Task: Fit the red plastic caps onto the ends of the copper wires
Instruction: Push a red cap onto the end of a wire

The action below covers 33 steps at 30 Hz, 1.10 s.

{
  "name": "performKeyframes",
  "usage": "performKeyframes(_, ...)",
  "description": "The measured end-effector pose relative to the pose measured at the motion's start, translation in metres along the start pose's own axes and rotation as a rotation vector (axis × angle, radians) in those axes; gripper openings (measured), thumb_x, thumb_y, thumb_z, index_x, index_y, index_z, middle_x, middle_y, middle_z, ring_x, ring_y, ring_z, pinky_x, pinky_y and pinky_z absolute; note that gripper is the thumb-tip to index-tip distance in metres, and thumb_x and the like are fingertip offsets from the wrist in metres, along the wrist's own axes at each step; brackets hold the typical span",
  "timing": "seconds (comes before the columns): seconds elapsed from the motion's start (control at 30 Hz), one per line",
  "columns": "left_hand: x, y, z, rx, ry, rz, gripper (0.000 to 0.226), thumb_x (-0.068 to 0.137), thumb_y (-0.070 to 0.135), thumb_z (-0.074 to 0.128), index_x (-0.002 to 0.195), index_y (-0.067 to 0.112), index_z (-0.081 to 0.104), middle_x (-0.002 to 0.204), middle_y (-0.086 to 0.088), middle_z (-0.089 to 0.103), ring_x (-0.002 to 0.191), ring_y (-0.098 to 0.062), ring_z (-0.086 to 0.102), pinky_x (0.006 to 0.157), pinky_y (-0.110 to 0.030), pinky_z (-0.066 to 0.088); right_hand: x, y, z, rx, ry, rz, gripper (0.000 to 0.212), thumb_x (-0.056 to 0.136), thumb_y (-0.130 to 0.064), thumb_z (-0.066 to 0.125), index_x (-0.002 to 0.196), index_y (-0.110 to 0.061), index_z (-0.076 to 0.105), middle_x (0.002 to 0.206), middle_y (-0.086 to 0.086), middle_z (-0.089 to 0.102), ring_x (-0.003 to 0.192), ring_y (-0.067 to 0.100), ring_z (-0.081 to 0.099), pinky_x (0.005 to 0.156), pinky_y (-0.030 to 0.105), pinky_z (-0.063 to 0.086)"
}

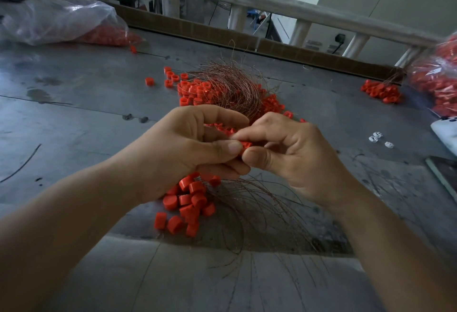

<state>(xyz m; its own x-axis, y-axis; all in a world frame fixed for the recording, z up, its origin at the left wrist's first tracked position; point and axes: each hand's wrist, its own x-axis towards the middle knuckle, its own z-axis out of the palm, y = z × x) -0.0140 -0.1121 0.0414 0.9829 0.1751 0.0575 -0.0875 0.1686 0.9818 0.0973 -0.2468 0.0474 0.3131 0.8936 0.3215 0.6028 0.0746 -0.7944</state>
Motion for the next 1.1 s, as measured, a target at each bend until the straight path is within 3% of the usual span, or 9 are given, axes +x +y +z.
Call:
performKeyframes(0.1, -0.001, 0.000, 0.003, -0.018, -0.007, 0.013, 0.044, 0.060, 0.020, 0.069, 0.102, 0.013, 0.059, 0.072, -0.013, 0.071, 0.064, -0.021, 0.070, 0.055, -0.023, 0.055, 0.001, -0.001, 0.002, -0.059, -0.009, -0.005, 0.010, 0.080, -0.041, 0.059, 0.079, -0.033, 0.064, 0.081, -0.010, 0.050, 0.075, -0.001, 0.052, 0.064, 0.013, 0.041)
performKeyframes(0.17, -0.002, 0.001, 0.005, 0.026, -0.011, 0.048, 0.046, 0.067, 0.025, 0.072, 0.109, 0.016, 0.055, 0.076, -0.013, 0.072, 0.069, -0.022, 0.071, 0.058, -0.023, 0.055, 0.001, -0.002, 0.004, -0.103, 0.018, -0.033, 0.004, 0.084, -0.036, 0.058, 0.082, -0.033, 0.057, 0.080, -0.012, 0.049, 0.072, 0.000, 0.051, 0.061, 0.012, 0.040)
performKeyframes(0.33, -0.005, 0.000, 0.012, 0.236, 0.039, 0.127, 0.061, 0.059, 0.036, 0.070, 0.115, 0.026, 0.048, 0.072, -0.009, 0.071, 0.064, -0.018, 0.069, 0.059, -0.023, 0.055, -0.001, -0.002, 0.010, -0.216, 0.049, -0.052, 0.008, 0.080, -0.018, 0.057, 0.078, -0.026, 0.054, 0.080, -0.007, 0.051, 0.072, 0.001, 0.049, 0.063, 0.009, 0.037)
performKeyframes(0.63, -0.008, 0.000, 0.018, 0.145, 0.047, 0.167, 0.061, 0.062, 0.022, 0.062, 0.121, 0.027, 0.047, 0.075, -0.017, 0.070, 0.065, -0.020, 0.070, 0.058, -0.023, 0.055, -0.004, -0.008, 0.014, -0.214, 0.127, -0.090, 0.014, 0.074, -0.008, 0.057, 0.076, -0.022, 0.053, 0.076, -0.012, 0.050, 0.071, -0.001, 0.049, 0.062, 0.008, 0.038)
performKeyframes(0.8, -0.008, 0.003, 0.020, 0.157, 0.054, 0.174, 0.061, 0.058, 0.026, 0.064, 0.117, 0.029, 0.048, 0.074, -0.015, 0.070, 0.063, -0.018, 0.069, 0.058, -0.021, 0.054, -0.004, -0.007, 0.013, -0.180, 0.132, -0.109, 0.018, 0.077, -0.012, 0.059, 0.077, -0.028, 0.053, 0.077, -0.015, 0.050, 0.073, -0.004, 0.051, 0.063, 0.006, 0.037)
performKeyframes(0.97, -0.007, 0.007, 0.013, 0.112, 0.040, 0.165, 0.071, 0.056, 0.020, 0.080, 0.119, 0.028, 0.049, 0.081, -0.016, 0.071, 0.071, -0.023, 0.071, 0.062, -0.021, 0.054, -0.002, -0.005, 0.011, -0.034, 0.181, -0.110, 0.009, 0.078, -0.028, 0.062, 0.082, -0.034, 0.057, 0.080, -0.014, 0.052, 0.071, 0.004, 0.055, 0.060, 0.017, 0.045)
performKeyframes(1.1, -0.005, 0.008, 0.006, -0.032, 0.006, 0.107, 0.058, 0.066, 0.009, 0.064, 0.120, 0.022, 0.049, 0.079, -0.013, 0.072, 0.074, -0.025, 0.071, 0.062, -0.023, 0.055, 0.001, -0.002, 0.004, 0.000, 0.186, -0.104, 0.012, 0.075, -0.032, 0.059, 0.088, -0.031, 0.060, 0.082, -0.012, 0.054, 0.077, 0.002, 0.055, 0.062, 0.020, 0.046)
